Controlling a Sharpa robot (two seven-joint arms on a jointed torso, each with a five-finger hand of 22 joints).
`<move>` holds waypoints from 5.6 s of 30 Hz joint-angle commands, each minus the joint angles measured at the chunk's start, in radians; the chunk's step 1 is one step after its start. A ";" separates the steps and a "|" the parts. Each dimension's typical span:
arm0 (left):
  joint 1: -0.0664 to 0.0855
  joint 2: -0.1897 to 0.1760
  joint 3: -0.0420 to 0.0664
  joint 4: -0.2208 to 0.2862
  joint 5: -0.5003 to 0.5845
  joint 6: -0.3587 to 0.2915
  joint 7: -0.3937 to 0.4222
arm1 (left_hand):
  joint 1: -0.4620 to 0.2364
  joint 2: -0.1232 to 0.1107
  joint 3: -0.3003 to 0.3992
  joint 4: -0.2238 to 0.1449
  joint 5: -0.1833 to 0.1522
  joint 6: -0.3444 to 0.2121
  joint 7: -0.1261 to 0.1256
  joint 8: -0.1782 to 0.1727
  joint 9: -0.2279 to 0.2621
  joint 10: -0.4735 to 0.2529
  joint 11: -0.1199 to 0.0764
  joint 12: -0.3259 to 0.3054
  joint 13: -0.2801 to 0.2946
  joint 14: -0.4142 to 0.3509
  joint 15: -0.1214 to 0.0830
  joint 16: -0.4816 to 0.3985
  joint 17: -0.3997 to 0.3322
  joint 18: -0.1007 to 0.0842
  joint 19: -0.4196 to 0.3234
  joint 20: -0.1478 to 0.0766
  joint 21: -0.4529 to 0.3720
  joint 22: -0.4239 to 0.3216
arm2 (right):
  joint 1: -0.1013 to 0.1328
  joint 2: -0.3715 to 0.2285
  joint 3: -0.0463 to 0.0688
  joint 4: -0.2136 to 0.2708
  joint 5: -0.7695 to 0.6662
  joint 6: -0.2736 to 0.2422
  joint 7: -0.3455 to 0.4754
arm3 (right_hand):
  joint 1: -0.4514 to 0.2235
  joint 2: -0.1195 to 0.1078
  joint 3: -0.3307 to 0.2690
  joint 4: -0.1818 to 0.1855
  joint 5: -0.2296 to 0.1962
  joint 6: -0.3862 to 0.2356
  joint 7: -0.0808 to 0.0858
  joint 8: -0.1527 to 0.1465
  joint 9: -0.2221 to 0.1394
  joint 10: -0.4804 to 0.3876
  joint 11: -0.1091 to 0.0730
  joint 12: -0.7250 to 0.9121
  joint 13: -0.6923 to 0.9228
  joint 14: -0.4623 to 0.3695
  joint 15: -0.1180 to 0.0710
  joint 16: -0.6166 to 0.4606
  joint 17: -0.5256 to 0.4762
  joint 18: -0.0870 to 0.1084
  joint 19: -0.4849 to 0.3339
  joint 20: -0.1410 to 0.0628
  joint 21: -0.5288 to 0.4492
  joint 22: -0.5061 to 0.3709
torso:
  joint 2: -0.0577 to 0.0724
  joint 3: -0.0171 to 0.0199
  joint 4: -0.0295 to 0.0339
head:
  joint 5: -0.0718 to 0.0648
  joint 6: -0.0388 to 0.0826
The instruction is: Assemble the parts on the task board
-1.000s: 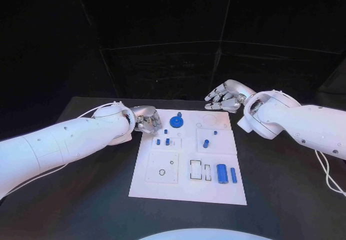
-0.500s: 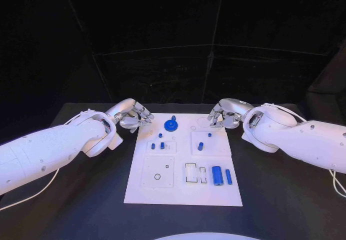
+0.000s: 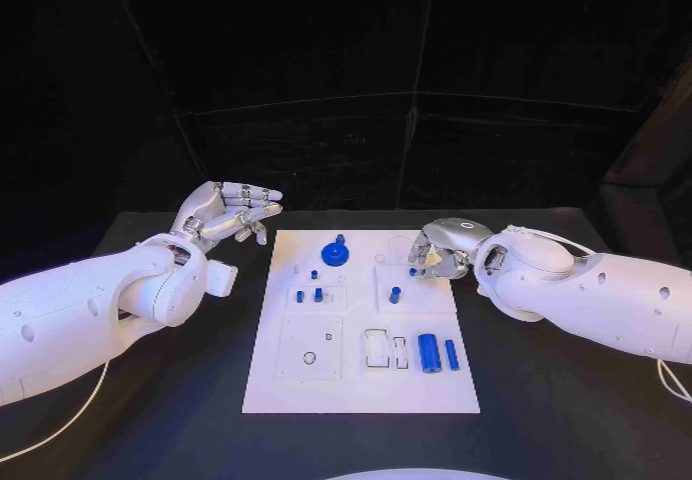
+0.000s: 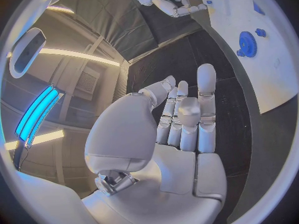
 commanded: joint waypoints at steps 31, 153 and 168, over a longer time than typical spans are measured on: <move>-0.001 -0.011 0.000 0.035 0.158 -0.015 0.063 | 0.004 0.010 -0.010 -0.008 -0.001 -0.010 0.005 -0.010 -0.001 -0.021 0.005 0.004 0.000 -0.019 0.001 -0.016 -0.024 0.020 -0.010 0.002 -0.015 -0.010 | -0.016 0.054 0.000 -0.055 -0.037 0.079 -0.014 | 0.009 -0.019 0.296 -0.040 -0.161 0.054 0.004 -0.013 0.003 0.077 -0.006 -0.032 -0.132 0.040 -0.001 0.004 -0.003 0.011 0.009 0.003 0.010 0.010 | 0.001 0.0001 -0.0017 | 0.007 -0.010; -0.001 0.025 0.000 0.025 0.158 0.006 0.038 | 0.008 0.014 -0.022 -0.012 -0.001 -0.007 0.007 -0.005 0.000 -0.035 0.007 0.013 0.000 -0.025 0.004 -0.019 -0.040 0.020 -0.007 0.004 -0.027 -0.020 | -0.164 0.237 0.000 0.096 -0.077 -0.096 0.039 | -0.086 -0.054 0.474 -0.146 -0.144 0.098 -0.002 -0.015 0.004 0.124 -0.015 -0.035 -0.128 0.042 -0.009 0.017 0.002 0.000 0.034 -0.007 0.052 0.076 | 0.001 -0.0015 -0.0021 | 0.145 -0.077; -0.001 0.026 0.000 0.020 0.158 0.008 0.037 | 0.008 0.014 -0.022 -0.012 -0.001 -0.007 0.007 -0.005 0.000 -0.035 0.007 0.013 0.000 -0.025 0.004 -0.019 -0.040 0.020 -0.007 0.004 -0.027 -0.020 | -0.164 0.233 0.000 0.100 -0.077 -0.124 0.042 | -0.086 -0.053 0.475 -0.148 -0.141 0.099 -0.003 -0.015 0.004 0.125 -0.015 -0.035 -0.128 0.042 -0.009 0.018 0.003 0.001 0.034 -0.007 0.052 0.076 | 0.000 -0.0013 -0.0019 | 0.145 -0.081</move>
